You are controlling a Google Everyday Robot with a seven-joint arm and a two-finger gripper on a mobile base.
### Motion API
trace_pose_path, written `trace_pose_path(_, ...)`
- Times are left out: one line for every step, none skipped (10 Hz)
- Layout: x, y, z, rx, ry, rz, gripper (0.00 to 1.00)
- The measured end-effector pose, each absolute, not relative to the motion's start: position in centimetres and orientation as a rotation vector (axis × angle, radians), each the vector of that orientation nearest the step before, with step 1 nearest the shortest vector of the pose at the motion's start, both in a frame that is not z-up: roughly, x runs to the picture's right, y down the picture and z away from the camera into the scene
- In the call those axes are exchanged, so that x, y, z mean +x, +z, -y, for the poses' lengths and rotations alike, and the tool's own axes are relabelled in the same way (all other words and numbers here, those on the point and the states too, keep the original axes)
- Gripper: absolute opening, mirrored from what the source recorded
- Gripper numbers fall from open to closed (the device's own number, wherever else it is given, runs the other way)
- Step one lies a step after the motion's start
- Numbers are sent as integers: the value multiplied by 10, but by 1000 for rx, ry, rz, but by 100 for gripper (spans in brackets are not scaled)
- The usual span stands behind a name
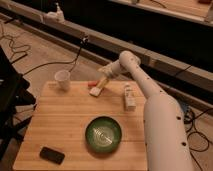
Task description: Place the pepper in the ceramic cup
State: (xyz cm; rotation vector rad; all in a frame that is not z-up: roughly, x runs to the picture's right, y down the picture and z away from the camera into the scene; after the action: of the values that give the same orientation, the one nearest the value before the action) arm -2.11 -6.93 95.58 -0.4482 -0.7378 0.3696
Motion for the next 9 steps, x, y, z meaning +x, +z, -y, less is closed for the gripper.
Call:
trace_pose_path(-24,960,69,-445,374,747,80)
trace_pose_path(-26,965,67,-445,378,755,80)
trace_pose_path(-27,971,65,-445,384,760,80)
trace_pose_path(-27,977,63,-445,394,762,80)
trace_pose_path(-27,984,62,-443,407,769,80)
trace_pose_path(-28,988,61,-444,414,773,80)
trace_pose_path(-31,993,60,-446,419,779,80)
trace_pose_path(-35,997,60,-451,418,785,80)
trace_pose_path(-43,1002,57,-460,411,791,77)
